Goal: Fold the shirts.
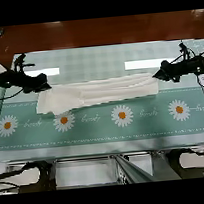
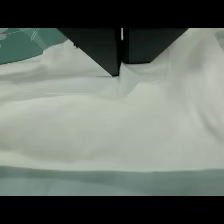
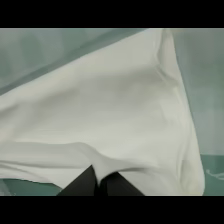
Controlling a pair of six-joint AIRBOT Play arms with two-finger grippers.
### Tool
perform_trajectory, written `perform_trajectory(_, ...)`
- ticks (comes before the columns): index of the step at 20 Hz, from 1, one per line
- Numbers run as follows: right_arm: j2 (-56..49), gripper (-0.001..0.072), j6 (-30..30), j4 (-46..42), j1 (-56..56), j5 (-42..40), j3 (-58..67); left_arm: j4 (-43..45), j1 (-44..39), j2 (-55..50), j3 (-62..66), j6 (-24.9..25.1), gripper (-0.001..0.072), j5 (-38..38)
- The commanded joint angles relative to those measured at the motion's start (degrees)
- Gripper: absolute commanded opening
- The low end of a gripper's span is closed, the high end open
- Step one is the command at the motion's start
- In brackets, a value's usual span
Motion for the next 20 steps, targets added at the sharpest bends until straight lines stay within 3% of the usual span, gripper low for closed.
perform_trajectory(1,-2.71,0.0028,-0.11,2.27,0.02,-2.32,0.39,-0.07,-0.04,-5.73,4.37,0.17,0.0017,-0.44)
perform_trajectory(6,-4.74,0.0029,0.68,3.15,0.02,-3.54,0.39,-0.11,-0.63,-8.7,5.01,0.15,0.0018,-0.07)
perform_trajectory(7,-5.03,0.0089,0.44,4.37,0.02,-3.78,0.39,-0.11,-0.85,-8.85,5.03,0.13,0.0077,0.02)
perform_trajectory(8,-5.14,0.0521,-0.04,6.19,-0.04,-3.69,0.55,0.02,-1.01,-8.83,5.27,0.15,0.0415,-0.74)
perform_trajectory(9,-5.14,0.062,-3.37,7.15,-0.33,-1.57,1.53,1.62,-0.61,-8.85,6.71,0.22,0.0689,-4.22)
perform_trajectory(10,-5.14,0.062,-5.66,4.61,-1.49,2.89,4.11,5.64,0.39,-8.83,9.2,0.39,0.0701,-9.94)
perform_trajectory(12,-4.83,0.062,-3.19,-3.39,-5.46,9.29,9.73,13.94,3.74,-7.72,12.35,0.85,0.0701,-18.91)
perform_trajectory(15,-2.82,0.0619,3.28,-11.69,-11.15,10.49,10.78,7.85,11.5,-1.05,8.11,-0.7,0.0701,-13.57)
perform_trajectory(17,-2.84,0.0619,4.48,-14.62,-11.96,9.88,9.27,1.46,14.16,5.05,2.29,2.14,0.0701,-7.23)
perform_trajectory(20,-4.7,0.0619,3.91,-9.84,-9.75,6.51,4.31,-9.18,12.33,16.44,-11.69,10.62,0.0701,-0.66)
